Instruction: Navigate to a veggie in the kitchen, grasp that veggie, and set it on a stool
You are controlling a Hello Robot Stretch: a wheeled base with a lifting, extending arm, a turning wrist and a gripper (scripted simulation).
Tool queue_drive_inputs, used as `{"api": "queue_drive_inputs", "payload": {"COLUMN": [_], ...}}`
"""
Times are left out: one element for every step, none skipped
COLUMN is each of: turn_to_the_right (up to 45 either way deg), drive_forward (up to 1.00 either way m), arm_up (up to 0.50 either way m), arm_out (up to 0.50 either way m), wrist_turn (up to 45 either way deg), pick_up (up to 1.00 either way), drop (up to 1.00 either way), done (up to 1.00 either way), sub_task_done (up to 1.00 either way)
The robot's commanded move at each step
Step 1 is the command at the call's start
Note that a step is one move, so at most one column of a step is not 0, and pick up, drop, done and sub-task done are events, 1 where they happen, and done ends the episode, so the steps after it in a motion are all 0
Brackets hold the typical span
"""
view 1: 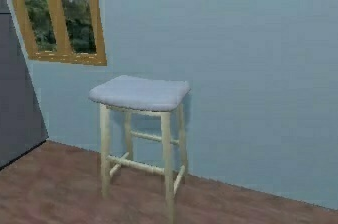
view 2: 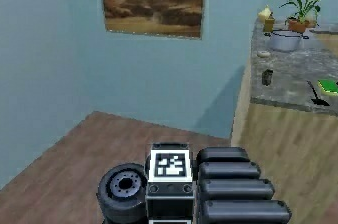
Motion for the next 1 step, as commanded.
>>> {"api": "queue_drive_inputs", "payload": {"turn_to_the_right": [0.0], "drive_forward": [0.45], "arm_up": [0.00], "arm_out": [0.00], "wrist_turn": [0.0], "pick_up": [0.00], "drop": [0.00], "done": [0.00], "sub_task_done": [0.00]}}
